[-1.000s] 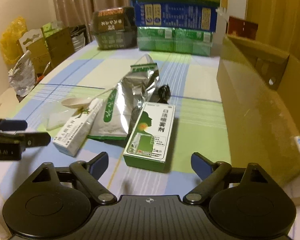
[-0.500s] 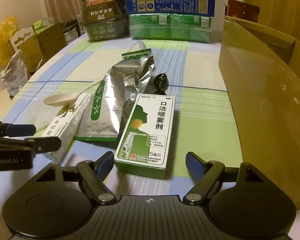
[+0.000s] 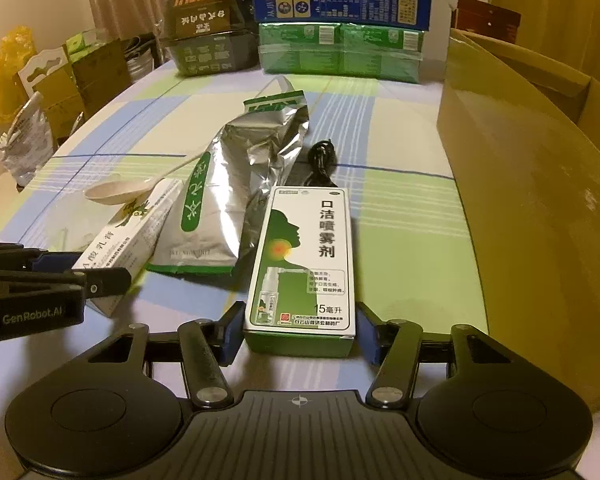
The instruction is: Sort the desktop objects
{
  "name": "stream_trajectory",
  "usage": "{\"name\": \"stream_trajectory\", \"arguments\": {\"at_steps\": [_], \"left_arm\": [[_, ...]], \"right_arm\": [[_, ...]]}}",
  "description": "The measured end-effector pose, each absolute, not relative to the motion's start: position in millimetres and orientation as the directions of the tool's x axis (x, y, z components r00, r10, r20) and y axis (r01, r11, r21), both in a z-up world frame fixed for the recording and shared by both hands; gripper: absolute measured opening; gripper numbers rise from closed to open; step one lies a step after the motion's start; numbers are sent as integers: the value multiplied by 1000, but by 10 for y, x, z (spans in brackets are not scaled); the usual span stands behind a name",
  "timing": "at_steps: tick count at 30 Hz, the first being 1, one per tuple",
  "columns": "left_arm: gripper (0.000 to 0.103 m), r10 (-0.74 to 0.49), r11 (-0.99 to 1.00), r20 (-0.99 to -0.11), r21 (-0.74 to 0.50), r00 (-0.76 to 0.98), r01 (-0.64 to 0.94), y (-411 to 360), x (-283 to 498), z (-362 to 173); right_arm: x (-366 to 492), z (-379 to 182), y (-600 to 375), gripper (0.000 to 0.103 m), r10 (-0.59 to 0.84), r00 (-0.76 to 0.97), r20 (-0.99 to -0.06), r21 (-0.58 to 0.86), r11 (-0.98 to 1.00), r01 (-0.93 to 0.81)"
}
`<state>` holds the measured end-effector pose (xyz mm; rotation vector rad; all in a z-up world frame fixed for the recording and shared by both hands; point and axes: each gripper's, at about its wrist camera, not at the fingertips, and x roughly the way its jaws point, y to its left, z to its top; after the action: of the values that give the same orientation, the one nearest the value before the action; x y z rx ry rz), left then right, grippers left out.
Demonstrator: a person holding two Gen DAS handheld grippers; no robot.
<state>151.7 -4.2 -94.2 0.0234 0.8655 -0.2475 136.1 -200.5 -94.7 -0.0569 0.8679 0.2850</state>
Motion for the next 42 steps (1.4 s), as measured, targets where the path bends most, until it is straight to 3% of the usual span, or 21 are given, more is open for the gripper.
{"name": "stream_trajectory", "arguments": {"at_steps": [14,20,24,38,42], "left_arm": [[33,-163,977,-774,-42,612,207,-236,630,-840],[35,-147,975,-752,1,642,224,-313,548,-807],[37,-156,978,-754,-29,638,204,-270,620,-856],[37,-168,978,-750,-45,640,204,-334,817,-971],[35,-156,978,-750,-24,643,209,-363,821,-981]], "right_arm": [[546,-866,-2145,54,213,589,-780,63,962,-264],[579,-861,-2175,65,220,602,-768,71,963,-262],[651,-898,-2211,65,218,606,-765,75,965,-251],[810,-1002,-2131,64,209,621,-756,48,963,-265],[826,-1018,-2083,54,198,630,-751,22,961,-276]]}}
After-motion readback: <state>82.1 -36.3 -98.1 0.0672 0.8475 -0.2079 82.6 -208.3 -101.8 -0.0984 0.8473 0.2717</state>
